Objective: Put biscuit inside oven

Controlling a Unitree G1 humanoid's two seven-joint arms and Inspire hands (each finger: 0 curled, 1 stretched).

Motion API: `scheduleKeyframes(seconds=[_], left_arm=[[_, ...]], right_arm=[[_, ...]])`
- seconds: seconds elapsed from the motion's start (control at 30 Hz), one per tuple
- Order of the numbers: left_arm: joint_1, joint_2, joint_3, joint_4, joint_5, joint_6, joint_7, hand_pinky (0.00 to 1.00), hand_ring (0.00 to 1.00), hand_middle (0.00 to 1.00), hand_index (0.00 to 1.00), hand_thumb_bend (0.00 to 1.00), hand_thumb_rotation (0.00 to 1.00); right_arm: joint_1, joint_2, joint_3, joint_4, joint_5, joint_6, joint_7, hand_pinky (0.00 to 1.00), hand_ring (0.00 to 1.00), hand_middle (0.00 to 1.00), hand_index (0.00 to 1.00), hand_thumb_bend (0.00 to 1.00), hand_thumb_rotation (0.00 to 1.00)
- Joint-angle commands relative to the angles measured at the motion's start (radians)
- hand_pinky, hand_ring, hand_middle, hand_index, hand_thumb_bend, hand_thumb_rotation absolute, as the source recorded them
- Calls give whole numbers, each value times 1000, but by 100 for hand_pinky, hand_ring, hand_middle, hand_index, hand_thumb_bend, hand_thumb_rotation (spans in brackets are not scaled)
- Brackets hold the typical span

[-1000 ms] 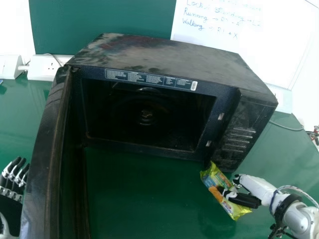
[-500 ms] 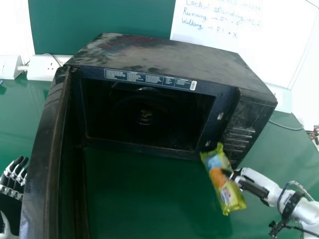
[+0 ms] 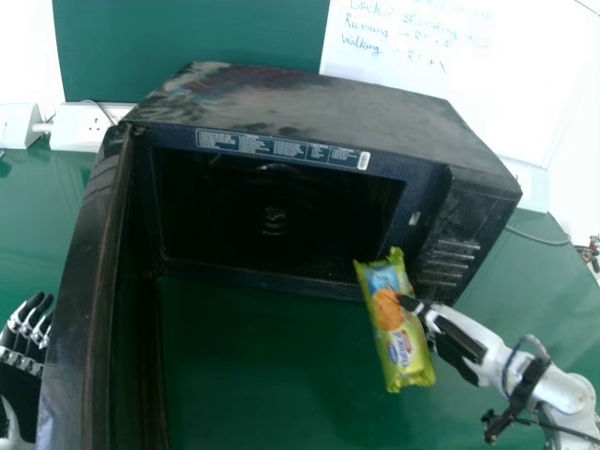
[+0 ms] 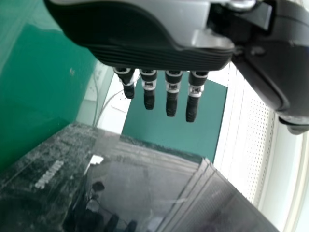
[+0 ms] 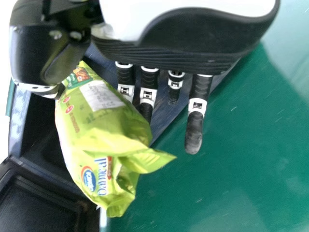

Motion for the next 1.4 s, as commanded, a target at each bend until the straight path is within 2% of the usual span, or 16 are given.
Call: scheduleKeyframes(seconds=[0.0,0.2,0.4,0.53,0.67,1.07,1.27,1.37], left_arm=[[4,-1,5,18,0,-27,-29,90,92,95,93,80,98],[21,-22,-2,-16,36,-14,9,88,93,95,94,82,98],[30,-24,-8,-27,34,-5,14,77,89,92,91,79,97],[40,-26,-11,-39,55,1,26,77,85,90,89,81,100],[49,-25,-10,-41,78,-3,30,77,85,89,89,81,100],[34,-20,-14,-11,32,-12,-19,76,84,89,89,84,100],[53,-35,-19,-39,63,6,14,76,84,88,89,84,100],[44,-33,-19,-18,48,-14,-9,78,86,88,88,85,100]], right_arm=[[-26,7,19,-22,2,-21,3,27,43,53,54,50,0],[-78,3,65,-33,-24,-48,12,27,43,53,53,50,0],[-144,15,129,-52,-89,-74,-13,28,43,53,53,50,0],[-209,29,180,-45,-131,-107,-12,28,43,53,54,50,0],[-267,49,214,-41,-151,-91,-15,27,45,49,55,50,0],[-394,102,298,12,-202,-86,-7,25,45,49,54,50,0],[-460,131,330,67,-226,-98,-2,26,44,51,54,50,0],[-497,153,348,104,-243,-94,-11,26,45,49,54,50,0]])
